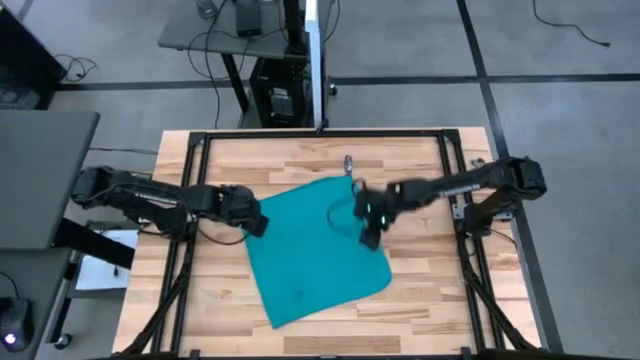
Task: Roll towel
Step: Fold the towel
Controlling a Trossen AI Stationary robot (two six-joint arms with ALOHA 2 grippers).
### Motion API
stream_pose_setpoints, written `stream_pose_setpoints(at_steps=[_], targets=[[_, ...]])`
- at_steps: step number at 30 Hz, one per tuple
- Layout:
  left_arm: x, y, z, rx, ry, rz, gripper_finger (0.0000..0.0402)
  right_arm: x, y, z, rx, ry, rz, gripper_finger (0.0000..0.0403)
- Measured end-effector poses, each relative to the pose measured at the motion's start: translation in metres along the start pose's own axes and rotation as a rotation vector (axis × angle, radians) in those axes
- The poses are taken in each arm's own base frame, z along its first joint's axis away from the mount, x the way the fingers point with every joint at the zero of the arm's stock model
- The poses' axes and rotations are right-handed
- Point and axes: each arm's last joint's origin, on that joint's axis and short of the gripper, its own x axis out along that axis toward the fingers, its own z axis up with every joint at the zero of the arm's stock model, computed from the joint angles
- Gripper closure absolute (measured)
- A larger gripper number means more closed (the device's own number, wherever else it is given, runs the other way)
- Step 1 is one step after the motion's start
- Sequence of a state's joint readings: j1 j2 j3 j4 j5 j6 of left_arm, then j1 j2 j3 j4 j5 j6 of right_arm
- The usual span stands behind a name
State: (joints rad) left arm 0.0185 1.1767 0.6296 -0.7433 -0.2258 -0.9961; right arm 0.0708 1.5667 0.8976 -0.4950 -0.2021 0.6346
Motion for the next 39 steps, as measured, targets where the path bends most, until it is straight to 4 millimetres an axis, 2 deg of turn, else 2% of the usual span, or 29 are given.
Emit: stream_pose_setpoints(at_steps=[3, 11, 19, 24, 28, 33, 35, 39], targets=[[0.014, 0.007, -0.001, 0.059, 0.03, 0.017, 0.0318, 0.02, 0.019, -0.025, 0.055, 0.047, -0.074, 0.0218], [0.036, 0.022, 0.004, 0.188, 0.054, 0.074, 0.0318, 0.056, 0.049, -0.065, 0.225, 0.112, -0.147, 0.0218], [0.051, 0.039, 0.029, 0.266, 0.019, 0.079, 0.0318, 0.068, 0.073, -0.083, 0.376, 0.095, -0.055, 0.0218], [0.047, 0.051, 0.049, 0.298, 0.026, 0.051, 0.0318, 0.068, 0.075, -0.084, 0.372, 0.096, -0.034, 0.0218], [0.032, 0.041, 0.059, 0.354, 0.084, -0.109, 0.0318, 0.055, 0.073, -0.076, 0.302, 0.074, -0.002, 0.0218], [0.017, 0.027, 0.045, 0.376, 0.172, -0.239, 0.0318, 0.03, 0.065, -0.06, 0.287, -0.051, -0.015, 0.0218], [0.011, 0.019, 0.035, 0.367, 0.195, -0.258, 0.0318, 0.026, 0.058, -0.051, 0.281, -0.096, -0.033, 0.0218], [-0.001, -0.006, 0.016, 0.328, 0.175, -0.339, 0.0318, 0.022, 0.035, -0.02, 0.297, -0.187, -0.053, 0.0218]])
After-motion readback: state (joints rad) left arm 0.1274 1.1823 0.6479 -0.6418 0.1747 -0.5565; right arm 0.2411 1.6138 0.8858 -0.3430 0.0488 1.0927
